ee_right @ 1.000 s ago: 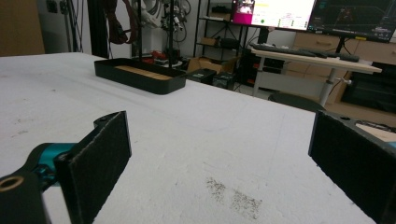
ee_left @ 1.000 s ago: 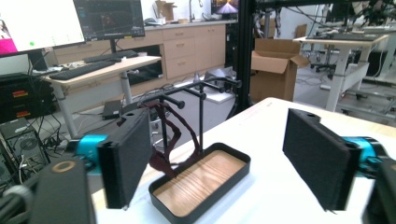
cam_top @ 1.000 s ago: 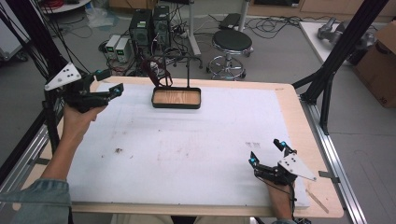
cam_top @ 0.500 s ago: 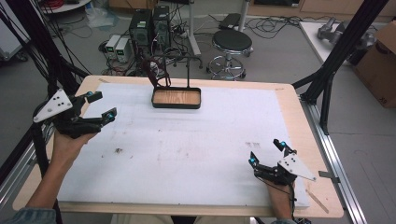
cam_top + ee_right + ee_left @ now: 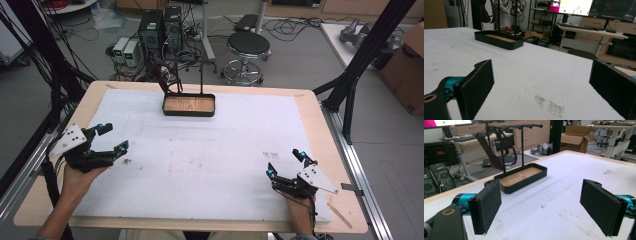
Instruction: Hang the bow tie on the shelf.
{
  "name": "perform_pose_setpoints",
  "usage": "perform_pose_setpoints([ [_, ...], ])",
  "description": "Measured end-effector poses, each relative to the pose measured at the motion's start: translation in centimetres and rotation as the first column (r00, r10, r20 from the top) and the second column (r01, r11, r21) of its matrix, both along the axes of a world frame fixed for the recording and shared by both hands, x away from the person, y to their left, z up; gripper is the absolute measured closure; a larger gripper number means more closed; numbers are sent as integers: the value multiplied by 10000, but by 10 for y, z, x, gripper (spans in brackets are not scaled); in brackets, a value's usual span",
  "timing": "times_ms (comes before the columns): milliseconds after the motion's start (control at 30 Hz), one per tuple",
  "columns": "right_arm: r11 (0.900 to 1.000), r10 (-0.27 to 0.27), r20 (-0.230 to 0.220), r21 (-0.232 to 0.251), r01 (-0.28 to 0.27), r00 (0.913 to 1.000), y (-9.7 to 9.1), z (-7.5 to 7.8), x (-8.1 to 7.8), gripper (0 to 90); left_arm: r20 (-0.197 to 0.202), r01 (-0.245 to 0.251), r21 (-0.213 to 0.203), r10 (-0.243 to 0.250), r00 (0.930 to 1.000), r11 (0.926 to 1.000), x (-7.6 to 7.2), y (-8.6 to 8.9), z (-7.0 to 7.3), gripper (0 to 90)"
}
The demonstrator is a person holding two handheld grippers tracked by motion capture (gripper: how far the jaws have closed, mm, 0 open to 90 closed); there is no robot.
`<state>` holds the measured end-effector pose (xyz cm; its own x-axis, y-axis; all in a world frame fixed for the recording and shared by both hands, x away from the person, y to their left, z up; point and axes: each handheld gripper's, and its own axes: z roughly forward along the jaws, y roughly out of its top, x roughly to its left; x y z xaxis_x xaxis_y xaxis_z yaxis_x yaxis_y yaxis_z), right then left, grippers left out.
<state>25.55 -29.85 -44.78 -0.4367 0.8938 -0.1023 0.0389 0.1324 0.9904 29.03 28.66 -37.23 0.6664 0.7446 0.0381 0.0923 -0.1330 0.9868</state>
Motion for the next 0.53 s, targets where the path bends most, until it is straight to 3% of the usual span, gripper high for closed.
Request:
perform_pose_setpoints([
  [133,10000,3,37,-55,-3,10000,0,0,0,49,-147,-92,44,93,9998,9999,-6,2,-16,177],
  [267,10000,-15,-2,-12,15,10000,0,0,0,49,-129,-231,346,235,9996,9991,-9,0,-24,183],
  [533,10000,-7,-16,3,7,10000,0,0,0,49,-334,-336,485,352,9988,9983,-8,-3,-33,181],
])
